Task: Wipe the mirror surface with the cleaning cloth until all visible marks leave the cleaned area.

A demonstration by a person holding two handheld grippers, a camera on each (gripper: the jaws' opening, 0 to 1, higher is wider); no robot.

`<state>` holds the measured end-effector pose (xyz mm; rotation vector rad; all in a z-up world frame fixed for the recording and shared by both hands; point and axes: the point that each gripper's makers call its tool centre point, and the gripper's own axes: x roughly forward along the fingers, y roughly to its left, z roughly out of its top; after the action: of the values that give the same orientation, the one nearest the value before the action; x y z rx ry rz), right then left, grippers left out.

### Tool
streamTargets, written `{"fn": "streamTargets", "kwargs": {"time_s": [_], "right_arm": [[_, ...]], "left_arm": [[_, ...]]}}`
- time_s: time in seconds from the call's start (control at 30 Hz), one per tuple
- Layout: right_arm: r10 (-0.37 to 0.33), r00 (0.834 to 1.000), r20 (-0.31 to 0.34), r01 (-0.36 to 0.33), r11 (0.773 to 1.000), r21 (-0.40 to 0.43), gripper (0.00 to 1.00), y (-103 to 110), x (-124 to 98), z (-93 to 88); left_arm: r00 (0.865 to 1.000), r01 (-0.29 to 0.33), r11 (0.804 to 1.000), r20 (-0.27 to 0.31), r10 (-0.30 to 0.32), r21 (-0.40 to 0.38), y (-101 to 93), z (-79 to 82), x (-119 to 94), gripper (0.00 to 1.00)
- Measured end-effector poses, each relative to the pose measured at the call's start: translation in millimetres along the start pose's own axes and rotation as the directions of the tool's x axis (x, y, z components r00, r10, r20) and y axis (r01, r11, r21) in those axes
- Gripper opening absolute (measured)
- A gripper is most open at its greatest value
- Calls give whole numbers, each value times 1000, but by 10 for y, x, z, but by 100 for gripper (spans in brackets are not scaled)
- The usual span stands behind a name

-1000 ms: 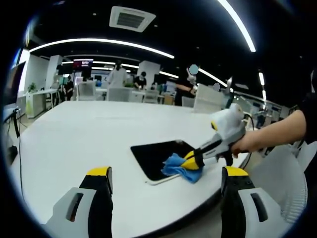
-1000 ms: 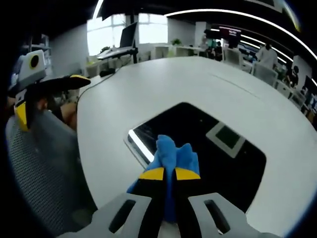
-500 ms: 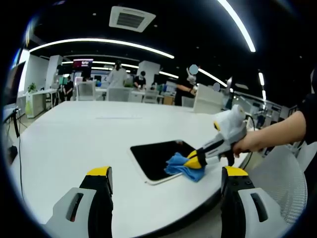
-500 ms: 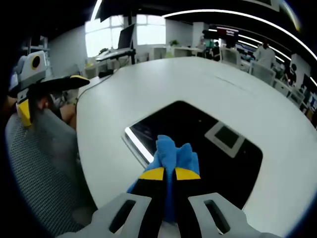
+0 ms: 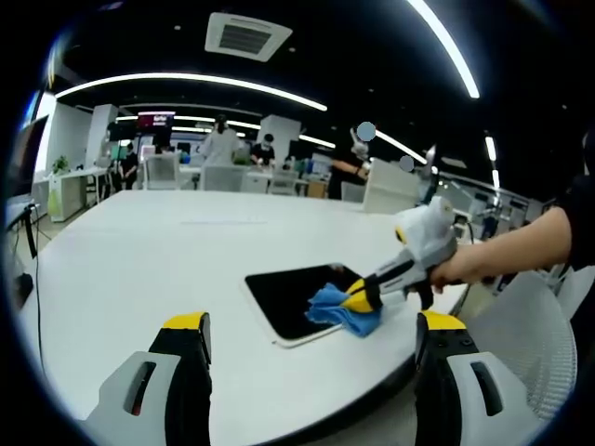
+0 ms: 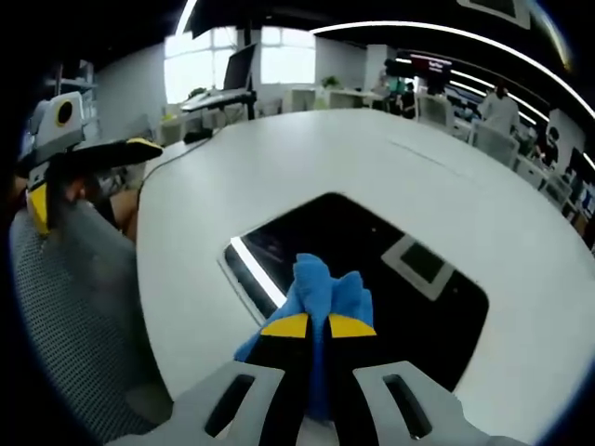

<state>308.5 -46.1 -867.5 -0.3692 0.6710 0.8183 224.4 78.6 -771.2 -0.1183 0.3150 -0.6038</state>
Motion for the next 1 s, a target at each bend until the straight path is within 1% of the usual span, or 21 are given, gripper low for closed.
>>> {"fn": "streamTargets", "kwargs": {"time_s": [0.63,0.9,1.0], "right_arm": [[-85,996,-10,85,996,37,0,-415,310,247],[-123,992,-27,124,992,38,0,-561,404,324],[-129,991,-29,129,991,23,1,-625,448,350]], "left_arm": [[1000,-5,1000,-7,5,1,13,-14,2,90],[1000,-8,1000,-9,8,1,20,-22,5,90],[1000,-9,1000,-4,9,1,22,-15,6,90]]}}
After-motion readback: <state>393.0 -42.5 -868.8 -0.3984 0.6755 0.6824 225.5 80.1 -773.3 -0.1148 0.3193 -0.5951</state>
